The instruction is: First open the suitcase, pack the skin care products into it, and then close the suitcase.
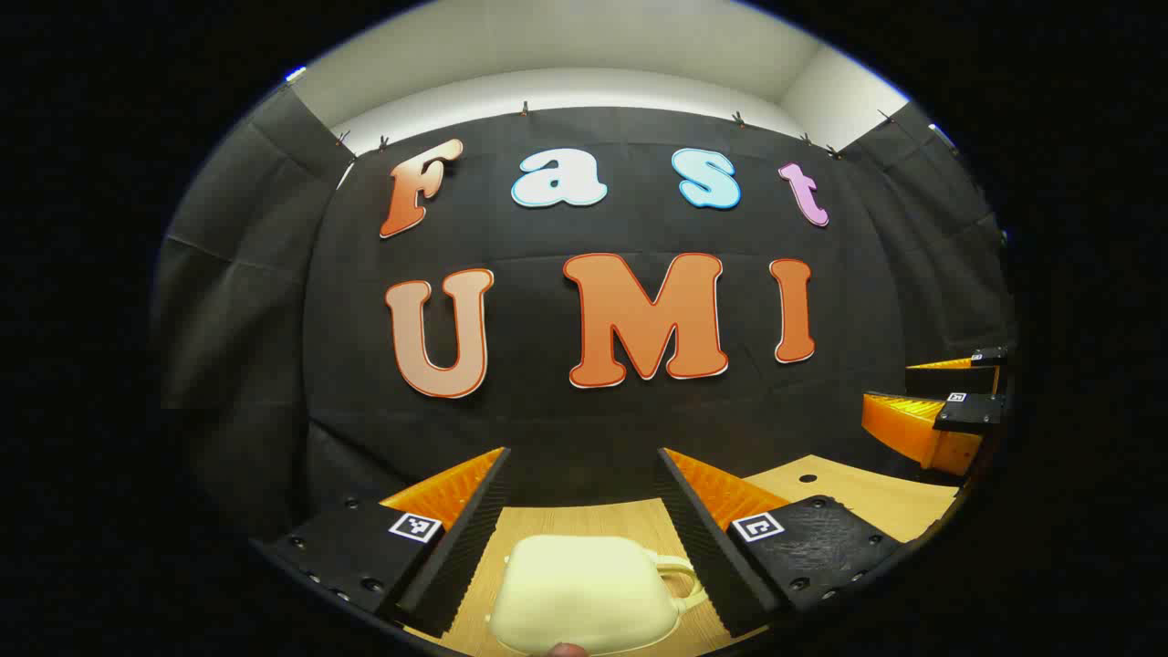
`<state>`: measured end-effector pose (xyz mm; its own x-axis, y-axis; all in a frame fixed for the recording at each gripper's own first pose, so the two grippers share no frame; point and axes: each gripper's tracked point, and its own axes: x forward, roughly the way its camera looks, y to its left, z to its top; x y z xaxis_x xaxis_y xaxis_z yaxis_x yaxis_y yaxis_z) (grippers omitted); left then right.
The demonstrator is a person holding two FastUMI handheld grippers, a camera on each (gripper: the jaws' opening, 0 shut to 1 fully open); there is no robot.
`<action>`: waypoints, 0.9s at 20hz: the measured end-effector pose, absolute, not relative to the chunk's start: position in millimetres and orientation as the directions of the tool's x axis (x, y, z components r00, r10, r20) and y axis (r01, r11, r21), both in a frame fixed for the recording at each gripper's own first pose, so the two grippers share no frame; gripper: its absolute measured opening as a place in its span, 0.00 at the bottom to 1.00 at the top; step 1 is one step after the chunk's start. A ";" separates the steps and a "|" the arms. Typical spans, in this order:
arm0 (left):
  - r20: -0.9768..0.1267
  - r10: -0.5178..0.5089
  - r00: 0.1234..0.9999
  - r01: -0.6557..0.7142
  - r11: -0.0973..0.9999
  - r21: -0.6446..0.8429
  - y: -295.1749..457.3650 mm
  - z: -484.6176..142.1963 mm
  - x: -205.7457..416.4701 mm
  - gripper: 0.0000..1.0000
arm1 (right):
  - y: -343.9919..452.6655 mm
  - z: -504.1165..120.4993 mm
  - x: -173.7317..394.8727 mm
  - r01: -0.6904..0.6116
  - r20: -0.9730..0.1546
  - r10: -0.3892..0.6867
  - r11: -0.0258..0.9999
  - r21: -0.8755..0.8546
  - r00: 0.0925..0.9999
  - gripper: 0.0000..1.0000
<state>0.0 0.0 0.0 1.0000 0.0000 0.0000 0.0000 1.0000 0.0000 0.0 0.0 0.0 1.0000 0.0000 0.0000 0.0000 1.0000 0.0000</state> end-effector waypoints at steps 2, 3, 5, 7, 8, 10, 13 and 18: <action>0.012 0.003 1.000 -0.003 1.000 0.004 1.4 1.7 1.5 0.99 | 0.2 3.7 -0.5 0.002 0.012 -0.002 1.000 -0.008 1.000 0.95; 0.017 0.002 1.000 -0.002 1.000 0.004 1.8 2.8 2.4 1.00 | 0.2 4.3 -0.6 0.005 0.015 -0.005 1.000 -0.015 1.000 0.95; 0.018 -0.002 1.000 0.001 1.000 0.006 1.3 2.8 3.1 1.00 | -2.4 2.2 -2.1 0.008 0.011 -0.008 1.000 -0.018 1.000 0.95; 0.014 -0.003 1.000 0.003 1.000 0.005 1.2 2.1 2.9 1.00 | -3.0 0.7 -2.7 0.012 0.009 -0.012 1.000 -0.016 1.000 0.95; 0.009 -0.003 1.000 0.003 1.000 0.003 0.8 1.3 2.2 1.00 | -2.8 0.6 -3.0 0.013 0.007 -0.013 1.000 -0.017 1.000 0.95; 0.005 0.000 1.000 0.000 1.000 0.007 1.6 0.6 1.6 1.00 | -2.0 -0.3 -3.4 0.012 0.007 -0.012 1.000 -0.022 1.000 0.95; 0.006 0.002 1.000 -0.002 1.000 0.023 3.5 1.1 1.3 1.00 | -1.3 -0.9 -3.0 0.009 0.009 -0.008 1.000 -0.027 1.000 0.95; 0.003 -0.003 1.000 0.003 0.999 0.043 5.1 -1.4 0.4 1.00 | -0.2 -2.5 -2.9 0.006 0.007 -0.005 1.000 -0.023 1.000 0.95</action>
